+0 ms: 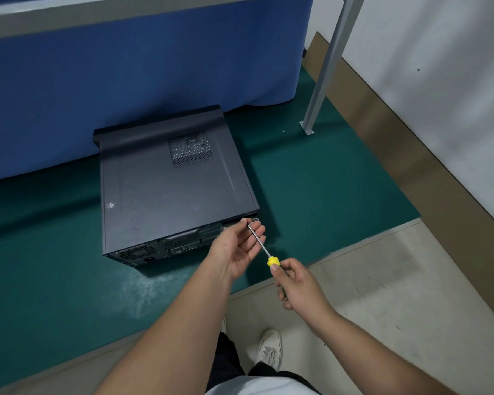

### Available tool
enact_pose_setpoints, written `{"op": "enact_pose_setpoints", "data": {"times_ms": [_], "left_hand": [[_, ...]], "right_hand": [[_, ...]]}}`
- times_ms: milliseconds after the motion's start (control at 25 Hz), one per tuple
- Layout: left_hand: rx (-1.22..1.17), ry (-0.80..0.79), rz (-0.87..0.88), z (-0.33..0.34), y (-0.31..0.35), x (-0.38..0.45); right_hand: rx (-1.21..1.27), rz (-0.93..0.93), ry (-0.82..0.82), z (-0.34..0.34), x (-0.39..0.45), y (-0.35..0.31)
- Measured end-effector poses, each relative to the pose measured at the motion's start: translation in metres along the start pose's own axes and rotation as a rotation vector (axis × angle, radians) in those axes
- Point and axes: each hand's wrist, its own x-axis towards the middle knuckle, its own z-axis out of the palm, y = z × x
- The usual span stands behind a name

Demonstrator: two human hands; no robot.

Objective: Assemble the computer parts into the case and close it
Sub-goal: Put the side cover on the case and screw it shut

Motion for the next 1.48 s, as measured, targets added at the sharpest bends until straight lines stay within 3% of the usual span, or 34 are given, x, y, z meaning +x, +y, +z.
{"op": "enact_pose_setpoints", "data": {"times_ms": [240,600,960,1200,1320,1480], "left_hand": [[0.054,0.073,-0.015,0.011,0.002,0.020],[0.074,0.091,0.030,0.009,0.003,0.025],[0.226,0.134,0.132,0.006,-0.002,0.024],[0.238,-0.084,0.025,-0.004,-0.011,0.010],[0.264,-0.058,0.056,-0.003,-0.010,0.012],[0.361,0.085,0.077,0.003,-0.005,0.015]], "right_hand": [[0.205,0.119,0.026,0.016,0.006,0.003],[0.213,0.101,0.061,0.023,0.009,0.004],[0.415,0.280,0.000,0.020,0.010,-0.003],[0.647,0.446,-0.196,0.018,0.013,-0.009],[0.617,0.388,-0.169,0.021,0.012,-0.011],[0.469,0.179,-0.035,0.027,0.005,-0.006]]}}
